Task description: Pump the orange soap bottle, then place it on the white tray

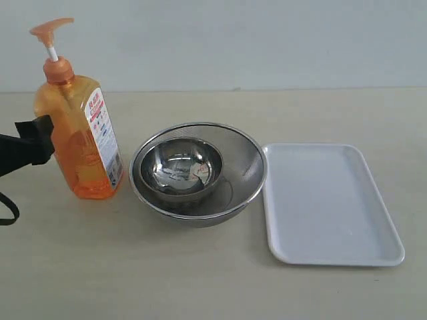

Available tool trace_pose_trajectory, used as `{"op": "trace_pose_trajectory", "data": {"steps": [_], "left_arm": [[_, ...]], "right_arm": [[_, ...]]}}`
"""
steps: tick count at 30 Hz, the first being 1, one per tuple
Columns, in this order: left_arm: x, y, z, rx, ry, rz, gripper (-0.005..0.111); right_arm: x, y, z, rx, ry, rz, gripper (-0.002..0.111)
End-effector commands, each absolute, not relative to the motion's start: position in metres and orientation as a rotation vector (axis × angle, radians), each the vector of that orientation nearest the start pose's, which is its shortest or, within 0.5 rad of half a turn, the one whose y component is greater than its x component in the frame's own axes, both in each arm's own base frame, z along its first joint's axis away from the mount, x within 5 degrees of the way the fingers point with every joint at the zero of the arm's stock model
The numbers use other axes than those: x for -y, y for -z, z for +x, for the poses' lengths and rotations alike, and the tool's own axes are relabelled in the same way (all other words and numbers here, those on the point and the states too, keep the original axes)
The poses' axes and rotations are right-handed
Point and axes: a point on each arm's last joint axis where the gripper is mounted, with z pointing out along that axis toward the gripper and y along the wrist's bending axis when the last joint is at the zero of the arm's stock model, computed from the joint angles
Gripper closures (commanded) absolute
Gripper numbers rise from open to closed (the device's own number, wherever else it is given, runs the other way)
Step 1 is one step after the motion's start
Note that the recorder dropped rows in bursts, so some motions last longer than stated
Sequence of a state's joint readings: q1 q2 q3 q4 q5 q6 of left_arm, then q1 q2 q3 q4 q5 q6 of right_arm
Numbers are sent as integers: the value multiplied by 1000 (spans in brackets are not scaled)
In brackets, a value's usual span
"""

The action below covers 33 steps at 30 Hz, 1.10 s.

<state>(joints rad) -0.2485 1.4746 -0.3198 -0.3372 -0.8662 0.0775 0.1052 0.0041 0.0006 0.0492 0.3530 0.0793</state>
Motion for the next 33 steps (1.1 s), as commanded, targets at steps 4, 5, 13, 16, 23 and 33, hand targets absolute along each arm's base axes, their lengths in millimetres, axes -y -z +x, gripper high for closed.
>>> {"op": "trace_pose_trajectory", "data": {"steps": [4,5,13,16,23,33], "left_arm": [[56,-176,234,-1826,232,65,17],[54,-176,234,-1827,227,44,14],[56,-179,237,-1817,251,44,3],[61,-180,238,-1810,259,118,3],[62,-182,238,-1807,270,130,3],[64,-179,251,-1810,258,104,3]], "right_arm": [[-7,-182,53,-1835,-165,-1,108],[-7,-182,53,-1835,-165,-1,108],[-7,-182,53,-1831,-161,-3,108],[-7,-182,53,-1831,-161,-3,108],[-7,-182,53,-1831,-161,-3,108],[-7,-182,53,-1831,-161,-3,108]]}}
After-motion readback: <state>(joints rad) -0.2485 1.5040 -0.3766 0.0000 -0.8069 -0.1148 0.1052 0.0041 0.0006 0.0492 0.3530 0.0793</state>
